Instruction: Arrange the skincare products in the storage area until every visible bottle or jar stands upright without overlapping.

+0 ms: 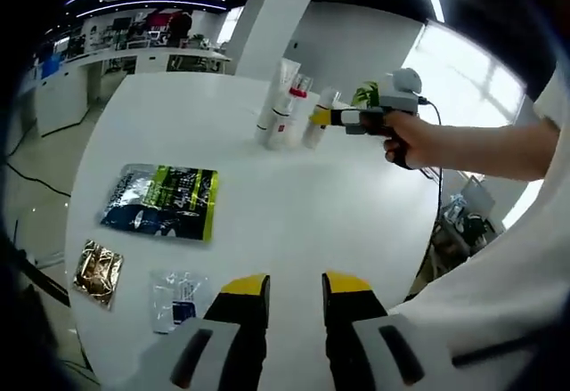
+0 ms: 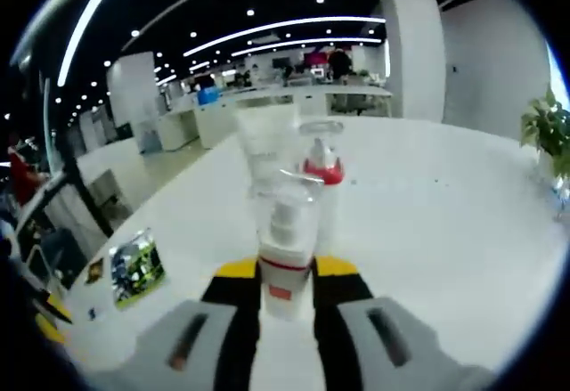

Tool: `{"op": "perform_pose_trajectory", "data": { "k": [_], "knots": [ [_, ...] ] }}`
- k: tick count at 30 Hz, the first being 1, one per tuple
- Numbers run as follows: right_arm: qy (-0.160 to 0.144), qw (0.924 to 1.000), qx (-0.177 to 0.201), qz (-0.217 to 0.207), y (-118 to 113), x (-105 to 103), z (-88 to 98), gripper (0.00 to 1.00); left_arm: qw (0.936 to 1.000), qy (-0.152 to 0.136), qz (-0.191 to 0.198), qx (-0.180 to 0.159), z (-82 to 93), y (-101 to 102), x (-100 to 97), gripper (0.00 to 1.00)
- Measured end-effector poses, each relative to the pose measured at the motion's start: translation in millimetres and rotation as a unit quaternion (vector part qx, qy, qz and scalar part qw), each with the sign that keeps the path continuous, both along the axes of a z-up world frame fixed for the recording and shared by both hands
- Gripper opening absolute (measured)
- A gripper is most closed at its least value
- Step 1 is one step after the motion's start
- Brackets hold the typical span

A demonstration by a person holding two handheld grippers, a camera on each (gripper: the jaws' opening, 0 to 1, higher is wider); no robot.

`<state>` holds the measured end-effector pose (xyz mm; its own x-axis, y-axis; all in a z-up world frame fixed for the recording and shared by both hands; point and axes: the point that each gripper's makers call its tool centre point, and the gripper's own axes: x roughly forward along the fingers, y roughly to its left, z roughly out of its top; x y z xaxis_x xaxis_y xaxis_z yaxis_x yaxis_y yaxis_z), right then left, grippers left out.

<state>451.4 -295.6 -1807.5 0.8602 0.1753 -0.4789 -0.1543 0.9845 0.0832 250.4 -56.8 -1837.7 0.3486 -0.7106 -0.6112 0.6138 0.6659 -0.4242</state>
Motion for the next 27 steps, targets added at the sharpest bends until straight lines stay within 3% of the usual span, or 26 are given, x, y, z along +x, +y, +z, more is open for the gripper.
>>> {"op": "perform_pose_trajectory", "data": {
  "k": [15, 22, 27],
  "knots": [
    [-0.007, 0.9989, -0.046, 0.004, -5.0, 32.9, -19.5, 0.19, 0.9996, 0.007, 0.025, 0.012, 0.4, 31.4, 7.1, 0.24],
    [-0.001, 0.9985, -0.054, 0.001, -7.2, 37.8, -30.9, 0.19, 0.9992, 0.016, 0.034, 0.012, -2.0, 34.1, 6.8, 0.24],
    [-0.017, 0.9986, -0.05, -0.004, -8.4, 41.0, -34.0, 0.19, 0.9991, 0.016, 0.036, 0.014, -1.2, 35.5, 8.9, 0.24]
  ]
}}
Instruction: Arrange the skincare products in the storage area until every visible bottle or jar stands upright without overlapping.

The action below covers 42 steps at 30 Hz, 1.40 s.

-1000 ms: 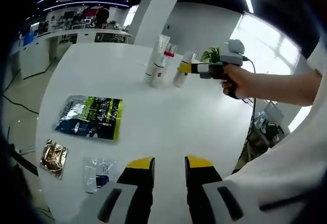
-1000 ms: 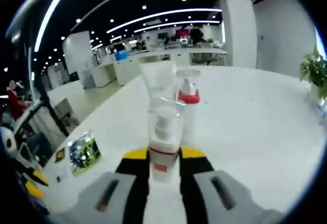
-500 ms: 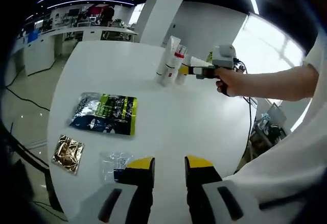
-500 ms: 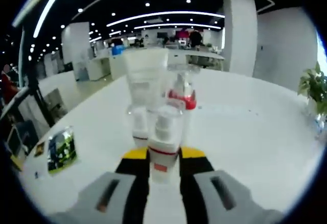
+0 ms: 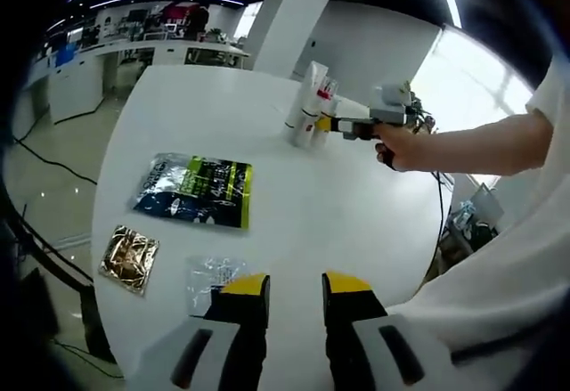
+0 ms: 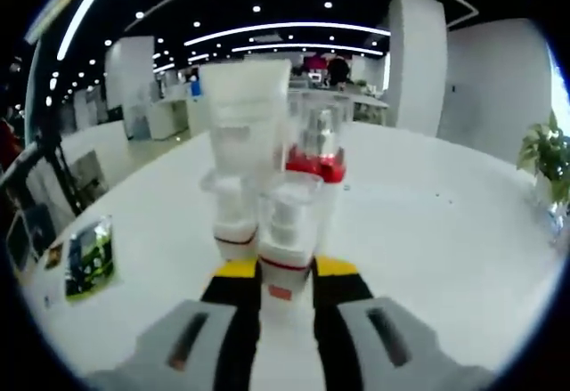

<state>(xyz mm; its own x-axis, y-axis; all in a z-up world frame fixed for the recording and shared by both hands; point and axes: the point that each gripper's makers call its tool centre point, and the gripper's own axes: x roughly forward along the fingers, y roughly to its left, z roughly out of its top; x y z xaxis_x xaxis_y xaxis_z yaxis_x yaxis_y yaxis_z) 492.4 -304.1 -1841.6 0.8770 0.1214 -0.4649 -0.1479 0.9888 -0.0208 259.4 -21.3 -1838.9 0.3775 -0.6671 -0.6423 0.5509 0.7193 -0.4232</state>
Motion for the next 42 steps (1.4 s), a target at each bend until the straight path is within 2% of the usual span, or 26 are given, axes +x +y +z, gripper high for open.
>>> {"op": "perform_pose_trajectory", "data": {
  "k": [4, 5, 6, 7, 11, 19, 36, 40, 42],
  "knots": [
    [-0.004, 1.0, -0.001, 0.003, -0.1, -0.6, -6.8, 0.19, 1.0, 0.002, 0.004, 0.002, -1.1, 2.6, 3.2, 0.24],
    [-0.022, 0.9997, -0.003, 0.011, 1.1, 3.8, -4.6, 0.19, 1.0, 0.002, 0.005, 0.003, -1.2, 2.8, 3.9, 0.24],
    [-0.016, 0.9998, -0.006, 0.01, 0.1, 3.0, -8.1, 0.19, 1.0, 0.002, 0.005, 0.004, -1.1, 3.0, 4.2, 0.24],
    [-0.025, 0.9994, -0.015, 0.017, 0.2, 5.0, -7.2, 0.2, 1.0, 0.002, 0.004, 0.006, -1.1, 3.5, 4.3, 0.24],
    [-0.04, 0.9991, -0.004, 0.01, -0.3, 2.8, -4.7, 0.2, 0.9999, 0.003, 0.005, 0.009, -1.8, 5.0, 4.8, 0.23],
    [-0.043, 0.9989, -0.003, 0.021, 1.8, 4.6, -3.5, 0.2, 0.9999, 0.008, 0.003, 0.012, -5.5, 3.6, 3.9, 0.23],
    [-0.027, 0.9993, -0.003, -0.025, -1.2, 4.8, -7.5, 0.19, 0.9997, 0.012, 0.011, 0.018, -9.2, 7.8, 1.9, 0.23],
    [0.017, 0.9991, 0.012, -0.036, -2.5, -3.8, -23.4, 0.2, 0.9997, 0.013, 0.013, 0.017, -9.6, 8.4, 2.6, 0.23],
    [0.013, 0.9991, 0.012, -0.038, -4.6, -6.3, -24.9, 0.22, 0.9997, 0.013, 0.014, 0.018, -9.7, 9.0, 3.0, 0.23]
  ]
}}
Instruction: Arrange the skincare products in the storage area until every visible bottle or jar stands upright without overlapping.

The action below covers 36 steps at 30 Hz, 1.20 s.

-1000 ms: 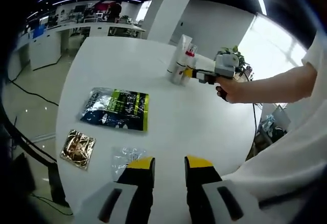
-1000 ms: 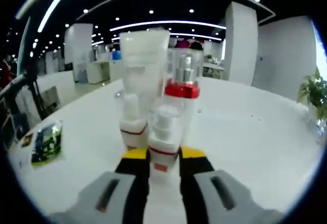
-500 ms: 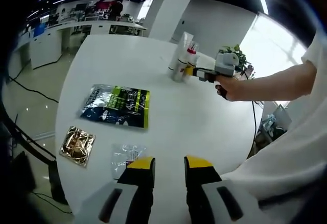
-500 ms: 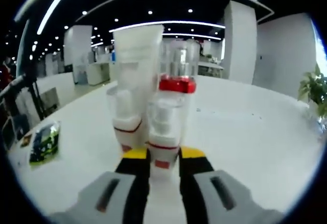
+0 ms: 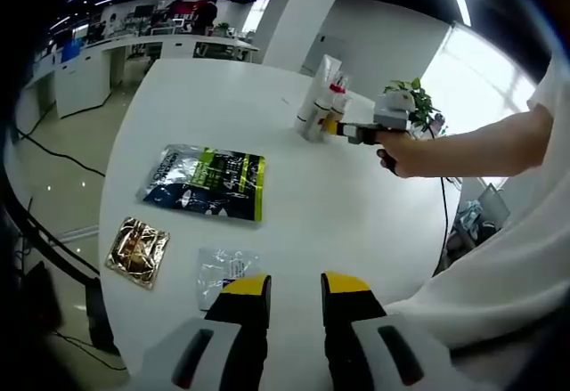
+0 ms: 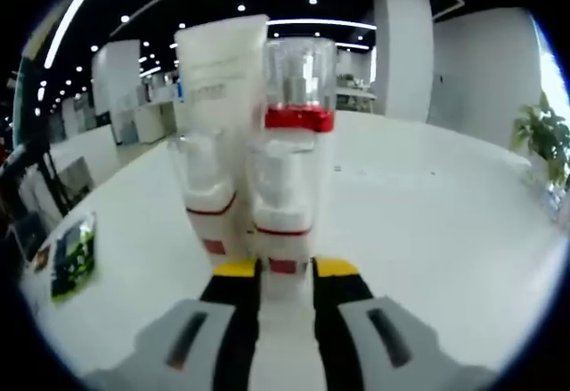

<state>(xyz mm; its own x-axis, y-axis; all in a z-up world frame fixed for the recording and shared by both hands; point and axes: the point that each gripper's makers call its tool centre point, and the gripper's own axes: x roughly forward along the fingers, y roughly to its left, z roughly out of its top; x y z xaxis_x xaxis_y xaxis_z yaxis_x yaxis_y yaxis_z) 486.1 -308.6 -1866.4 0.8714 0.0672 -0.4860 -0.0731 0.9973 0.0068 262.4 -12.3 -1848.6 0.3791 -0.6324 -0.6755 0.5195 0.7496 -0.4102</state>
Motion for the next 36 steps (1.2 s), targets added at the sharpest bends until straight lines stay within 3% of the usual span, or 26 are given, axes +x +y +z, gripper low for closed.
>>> {"op": "perform_pose_trajectory", "data": {
  "k": [9, 17, 20, 25, 28, 30, 31, 34, 36],
  "knots": [
    [0.013, 0.9996, 0.019, -0.015, -6.6, -14.5, -5.6, 0.32, 0.9999, 0.006, 0.007, -0.006, -1.9, -0.6, -2.0, 0.23],
    [0.049, 0.9971, 0.056, -0.019, 0.1, -52.7, -14.4, 0.36, 0.9993, 0.006, 0.031, -0.021, -1.0, 0.9, -2.9, 0.24],
    [0.058, 0.9955, 0.075, 0.002, 18.6, -66.8, -15.1, 0.4, 0.9988, 0.0, 0.047, -0.013, -2.2, 7.7, -3.3, 0.23],
    [0.077, 0.9878, 0.122, 0.057, 62.0, -77.6, -15.1, 0.39, 0.9955, 0.003, 0.086, -0.039, 3.1, 12.3, -4.7, 0.24],
    [0.092, 0.9751, 0.156, 0.128, 103.1, -73.6, -15.5, 0.39, 0.9953, 0.002, 0.088, -0.04, 3.3, 12.3, -10.4, 0.24],
    [0.102, 0.9675, 0.177, 0.149, 120.0, -72.9, -13.3, 0.41, 0.9948, 0.0, 0.093, -0.043, 3.9, 13.0, -10.9, 0.24],
    [0.124, 0.9552, 0.206, 0.173, 141.1, -71.7, -12.7, 0.43, 0.9934, 0.0, 0.103, -0.051, 5.4, 14.5, -11.2, 0.24],
    [0.148, 0.9383, 0.223, 0.219, 172.4, -70.9, -10.4, 0.47, 0.9914, -0.005, 0.117, -0.058, 8.8, 17.7, -14.0, 0.24],
    [0.162, 0.934, 0.194, 0.252, 186.5, -66.5, -13.7, 0.51, 0.991, -0.005, 0.12, -0.059, 9.4, 19.0, -20.0, 0.24]
  ]
}}
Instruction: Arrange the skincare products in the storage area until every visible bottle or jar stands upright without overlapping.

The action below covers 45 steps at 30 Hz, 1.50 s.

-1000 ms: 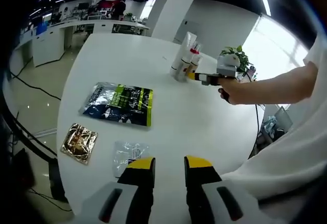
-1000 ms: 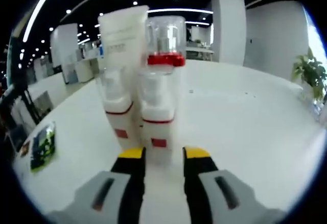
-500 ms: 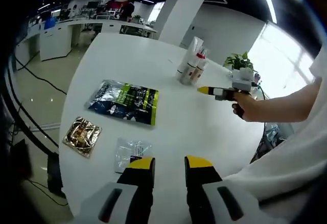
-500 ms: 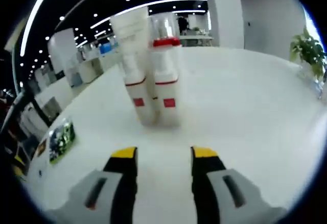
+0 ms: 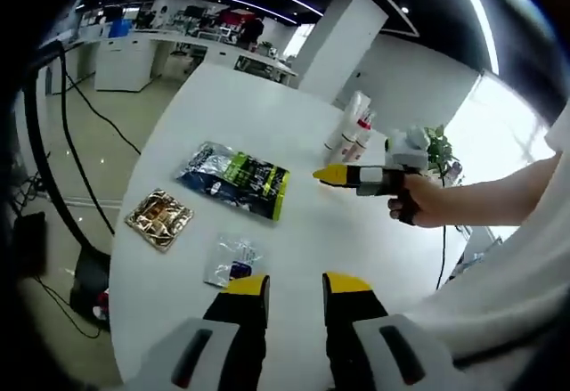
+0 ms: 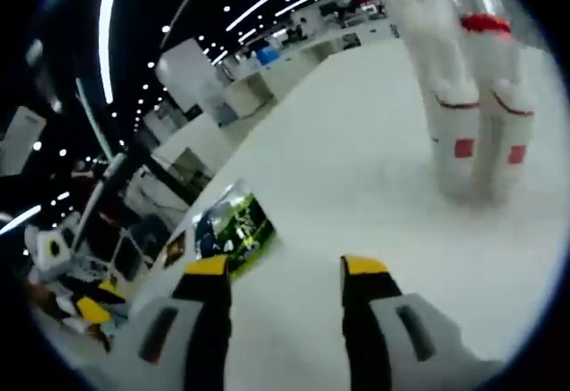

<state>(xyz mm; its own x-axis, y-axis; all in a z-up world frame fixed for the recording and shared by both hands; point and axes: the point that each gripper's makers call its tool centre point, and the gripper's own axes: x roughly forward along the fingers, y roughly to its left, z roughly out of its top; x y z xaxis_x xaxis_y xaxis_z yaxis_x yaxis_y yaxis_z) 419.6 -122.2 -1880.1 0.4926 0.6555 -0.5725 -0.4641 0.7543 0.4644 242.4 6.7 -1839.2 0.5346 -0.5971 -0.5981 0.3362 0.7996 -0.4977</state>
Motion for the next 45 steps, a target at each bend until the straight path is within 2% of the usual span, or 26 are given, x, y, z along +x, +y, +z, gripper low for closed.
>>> {"op": "perform_pose_trajectory", "data": {
  "k": [2, 7, 9, 10, 11, 12, 13, 15, 17, 19, 20, 22, 23, 24, 25, 26, 27, 28, 32, 33, 34, 35, 37, 41, 43, 45],
  "knots": [
    [-0.013, 0.9987, -0.027, 0.041, 14.4, 4.0, 1.5, 0.53, 1.0, 0.0, 0.006, 0.0, 0.7, 3.7, -4.5, 0.24],
    [-0.003, 0.9893, -0.098, 0.108, 34.7, 9.0, -14.4, 0.56, 0.9995, 0.003, 0.03, -0.006, -0.3, 10.6, -14.9, 0.24],
    [-0.03, 0.981, -0.131, 0.14, 42.3, 15.3, -16.3, 0.52, 0.9993, 0.008, 0.035, -0.002, -3.2, 14.9, -23.3, 0.24],
    [-0.029, 0.9759, -0.146, 0.159, 47.7, 16.2, -17.9, 0.5, 0.999, 0.01, 0.045, -0.003, -3.1, 19.2, -26.7, 0.24],
    [-0.031, 0.9739, -0.151, 0.167, 48.6, 18.0, -18.1, 0.48, 0.9986, 0.012, 0.052, -0.004, -3.2, 21.8, -27.7, 0.24],
    [-0.032, 0.9663, -0.172, 0.189, 53.5, 21.2, -19.2, 0.47, 0.9981, 0.013, 0.06, -0.005, -3.3, 24.5, -28.7, 0.24],
    [-0.033, 0.9651, -0.176, 0.191, 54.2, 23.0, -19.6, 0.46, 0.9973, 0.015, 0.072, -0.008, -3.8, 28.9, -30.7, 0.24],
    [-0.025, 0.9571, -0.185, 0.222, 63.5, 21.3, -20.9, 0.41, 0.9964, 0.02, 0.081, -0.009, -6.7, 33.3, -35.4, 0.24],
    [-0.034, 0.9403, -0.22, 0.257, 65.0, 21.5, -23.1, 0.35, 0.9961, 0.022, 0.085, -0.007, -7.7, 34.8, -40.2, 0.24],
    [-0.05, 0.9202, -0.261, 0.288, 62.0, 25.8, -25.6, 0.27, 0.9954, 0.023, 0.092, -0.008, -7.8, 37.1, -44.0, 0.24],
    [-0.032, 0.9259, -0.252, 0.279, 64.4, 23.7, -25.5, 0.27, 0.9946, 0.025, 0.1, -0.011, -8.4, 39.1, -45.5, 0.24],
    [-0.018, 0.9258, -0.258, 0.276, 64.0, 25.3, -25.6, 0.22, 0.9936, 0.026, 0.109, -0.014, -9.5, 41.3, -48.0, 0.24],
    [-0.017, 0.9182, -0.267, 0.292, 62.0, 24.5, -27.0, 0.17, 0.9935, 0.027, 0.11, -0.014, -10.0, 41.3, -48.9, 0.24],
    [-0.018, 0.9084, -0.275, 0.314, 61.0, 20.4, -28.4, 0.08, 0.9933, 0.027, 0.111, -0.014, -10.6, 41.3, -49.9, 0.24],
    [-0.022, 0.9016, -0.293, 0.317, 56.6, 21.9, -30.2, 0.0, 0.9931, 0.03, 0.113, -0.015, -12.0, 41.2, -52.2, 0.24],
    [-0.028, 0.8884, -0.292, 0.353, 56.2, 14.8, -28.4, 0.0, 0.9928, 0.031, 0.115, -0.016, -13.2, 41.2, -54.2, 0.24],
    [-0.024, 0.9034, -0.284, 0.321, 58.5, 19.8, -28.4, 0.0, 0.9925, 0.031, 0.117, -0.017, -13.5, 41.7, -55.5, 0.23],
    [-0.019, 0.9063, -0.281, 0.315, 58.3, 19.6, -28.1, 0.0, 0.9922, 0.031, 0.119, -0.018, -13.8, 42.4, -56.5, 0.23],
    [-0.024, 0.9079, -0.275, 0.315, 56.9, 19.4, -27.6, 0.0, 0.9902, 0.035, 0.133, -0.025, -15.7, 45.5, -61.6, 0.23],
    [-0.021, 0.9107, -0.271, 0.311, 57.1, 20.1, -27.5, 0.0, 0.9898, 0.036, 0.135, -0.026, -16.0, 46.3, -62.9, 0.23],
    [0.002, 0.9197, -0.254, 0.299, 58.0, 16.0, -27.1, 0.0, 0.9894, 0.037, 0.138, -0.027, -16.3, 47.0, -63.0, 0.23],
    [0.027, 0.933, -0.237, 0.27, 58.2, 15.2, -25.8, 0.0, 0.9886, 0.036, 0.143, -0.031, -15.3, 47.7, -62.5, 0.23],
    [0.046, 0.9496, -0.198, 0.239, 60.4, 13.3, -20.1, 0.0, 0.9875, 0.031, 0.149, -0.042, -12.4, 47.3, -59.8, 0.24],
    [0.068, 0.9672, -0.143, 0.198, 62.1, 8.4, -4.8, 0.0, 0.983, 0.022, 0.163, -0.082, -4.3, 42.2, -50.9, 0.26],
    [0.081, 0.9775, -0.096, 0.169, 64.6, 3.0, 12.2, 0.0, 0.9795, 0.022, 0.171, -0.104, -2.1, 38.9, -45.1, 0.29],
    [0.081, 0.9821, -0.076, 0.152, 64.5, 2.2, 21.6, 0.0, 0.9755, 0.022, 0.175, -0.131, 0.4, 33.6, -39.4, 0.32]
  ]
}}
